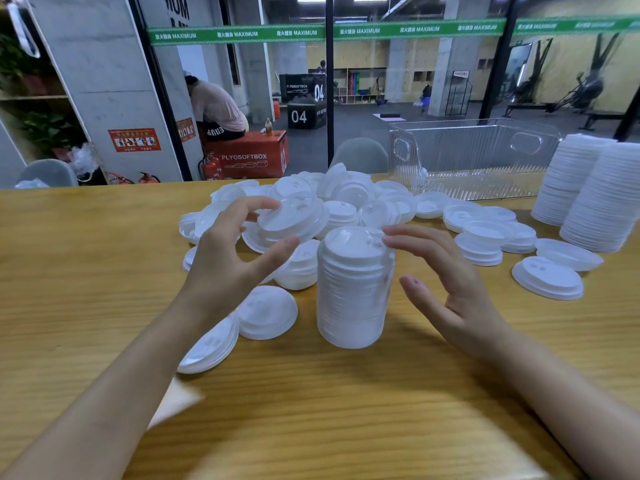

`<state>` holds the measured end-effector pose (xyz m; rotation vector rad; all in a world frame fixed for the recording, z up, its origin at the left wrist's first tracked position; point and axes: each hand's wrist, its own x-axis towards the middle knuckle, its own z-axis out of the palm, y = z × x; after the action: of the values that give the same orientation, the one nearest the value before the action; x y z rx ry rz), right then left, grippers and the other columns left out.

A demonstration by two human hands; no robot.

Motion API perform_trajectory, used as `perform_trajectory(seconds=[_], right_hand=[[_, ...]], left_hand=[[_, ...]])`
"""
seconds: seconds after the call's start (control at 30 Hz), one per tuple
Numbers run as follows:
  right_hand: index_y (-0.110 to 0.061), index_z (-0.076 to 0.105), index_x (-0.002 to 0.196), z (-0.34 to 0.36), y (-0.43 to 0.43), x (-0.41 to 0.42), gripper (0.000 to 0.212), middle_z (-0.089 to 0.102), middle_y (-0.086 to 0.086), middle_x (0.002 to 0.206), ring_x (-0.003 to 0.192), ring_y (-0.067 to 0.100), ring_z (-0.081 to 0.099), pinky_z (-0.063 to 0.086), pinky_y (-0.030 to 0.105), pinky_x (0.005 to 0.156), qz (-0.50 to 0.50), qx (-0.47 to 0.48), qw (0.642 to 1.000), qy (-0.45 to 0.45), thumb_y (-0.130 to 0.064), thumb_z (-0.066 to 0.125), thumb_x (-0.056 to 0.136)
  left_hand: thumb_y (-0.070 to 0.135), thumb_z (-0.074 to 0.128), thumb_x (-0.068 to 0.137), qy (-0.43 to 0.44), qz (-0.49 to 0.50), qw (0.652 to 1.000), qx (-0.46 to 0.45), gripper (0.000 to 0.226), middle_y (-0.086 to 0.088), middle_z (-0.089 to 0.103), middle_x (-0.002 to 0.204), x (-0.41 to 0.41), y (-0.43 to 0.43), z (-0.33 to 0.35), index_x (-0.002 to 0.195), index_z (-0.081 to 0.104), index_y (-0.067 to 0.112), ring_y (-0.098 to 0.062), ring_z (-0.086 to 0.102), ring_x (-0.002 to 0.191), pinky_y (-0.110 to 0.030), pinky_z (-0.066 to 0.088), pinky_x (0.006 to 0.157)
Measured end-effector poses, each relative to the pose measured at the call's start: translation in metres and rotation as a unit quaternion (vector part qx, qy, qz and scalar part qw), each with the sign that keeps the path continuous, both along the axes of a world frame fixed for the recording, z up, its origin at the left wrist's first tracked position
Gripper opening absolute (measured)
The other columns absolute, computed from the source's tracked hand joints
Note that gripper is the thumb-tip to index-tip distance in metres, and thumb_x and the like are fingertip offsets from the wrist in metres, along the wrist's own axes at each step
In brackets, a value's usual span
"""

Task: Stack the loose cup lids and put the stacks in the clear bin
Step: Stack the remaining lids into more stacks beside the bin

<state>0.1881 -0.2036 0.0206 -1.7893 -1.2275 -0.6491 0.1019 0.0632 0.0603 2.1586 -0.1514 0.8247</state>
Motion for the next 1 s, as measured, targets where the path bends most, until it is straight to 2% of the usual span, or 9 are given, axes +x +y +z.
perform_trajectory(seconds=[0.1,0.23,0.4,0.53,0.63,0.77,0.9,1.0], right_hand=[[-0.024,0.047,0.134,-0.001,0.0,0.002,0.04,0.053,0.001,0.137,0.132,0.019,0.047,0.042,0.044,0.102,-0.009,0.022,1.0,0.009,-0.047,0.041,0.102],[-0.021,0.046,0.134,-0.002,0.0,0.004,0.04,0.053,0.004,0.135,0.13,0.019,0.047,0.043,0.049,0.101,-0.022,0.045,0.999,0.011,-0.045,0.04,0.103],[-0.023,0.047,0.136,-0.001,-0.001,0.003,0.041,0.053,0.0,0.136,0.131,0.018,0.047,0.043,0.051,0.1,-0.024,0.029,0.999,0.003,-0.045,0.039,0.103],[-0.025,0.049,0.136,0.0,-0.001,0.001,0.041,0.053,-0.002,0.138,0.132,0.019,0.047,0.039,0.044,0.106,-0.017,0.013,1.0,-0.005,-0.046,0.039,0.103],[-0.025,0.051,0.134,0.001,-0.001,0.0,0.039,0.054,-0.002,0.137,0.13,0.021,0.048,0.038,0.041,0.108,-0.015,0.009,1.0,-0.014,-0.044,0.042,0.102],[-0.024,0.054,0.13,0.002,-0.001,-0.001,0.037,0.053,-0.003,0.135,0.127,0.023,0.05,0.04,0.043,0.105,-0.012,0.004,1.0,-0.021,-0.045,0.042,0.102],[-0.024,0.055,0.128,0.002,-0.001,-0.003,0.036,0.054,-0.003,0.134,0.127,0.023,0.051,0.041,0.046,0.103,-0.009,0.001,1.0,-0.02,-0.045,0.042,0.102],[-0.024,0.054,0.129,0.003,-0.002,-0.003,0.037,0.053,-0.001,0.135,0.128,0.024,0.05,0.04,0.045,0.105,-0.006,0.007,1.0,-0.013,-0.046,0.043,0.101]], left_hand=[[0.063,0.06,0.072,0.006,-0.036,0.999,-0.018,0.051,0.028,0.058,0.119,-0.002,-0.017,0.004,0.115,0.057,0.037,0.006,0.05,0.117,-0.011,0.036,0.097],[0.063,0.061,0.072,0.028,-0.079,0.996,-0.014,0.05,0.019,0.059,0.122,0.002,-0.037,0.007,0.116,0.059,0.039,0.004,0.05,0.117,-0.005,0.035,0.093],[0.062,0.061,0.072,0.048,-0.1,0.994,-0.001,0.05,0.019,0.06,0.122,0.008,-0.044,0.004,0.116,0.06,0.037,-0.003,0.05,0.118,-0.002,0.032,0.091],[0.063,0.063,0.071,0.059,-0.109,0.992,0.005,0.051,0.015,0.061,0.122,0.009,-0.044,0.0,0.116,0.06,0.039,-0.005,0.051,0.119,-0.005,0.033,0.094],[0.06,0.065,0.072,0.052,-0.114,0.992,0.02,0.051,0.017,0.06,0.123,0.008,-0.043,-0.001,0.118,0.059,0.039,-0.007,0.05,0.122,-0.006,0.032,0.096],[0.056,0.067,0.074,0.028,-0.121,0.991,0.046,0.05,0.024,0.057,0.125,0.007,-0.042,-0.003,0.119,0.059,0.034,-0.008,0.048,0.124,-0.007,0.031,0.098],[0.054,0.068,0.075,0.016,-0.128,0.99,0.057,0.051,0.024,0.056,0.129,0.006,-0.041,-0.005,0.121,0.059,0.034,-0.009,0.046,0.129,-0.012,0.032,0.102],[0.056,0.065,0.077,0.011,-0.117,0.992,0.045,0.05,0.025,0.055,0.129,0.006,-0.033,-0.002,0.123,0.056,0.038,-0.005,0.046,0.127,-0.007,0.032,0.098]])
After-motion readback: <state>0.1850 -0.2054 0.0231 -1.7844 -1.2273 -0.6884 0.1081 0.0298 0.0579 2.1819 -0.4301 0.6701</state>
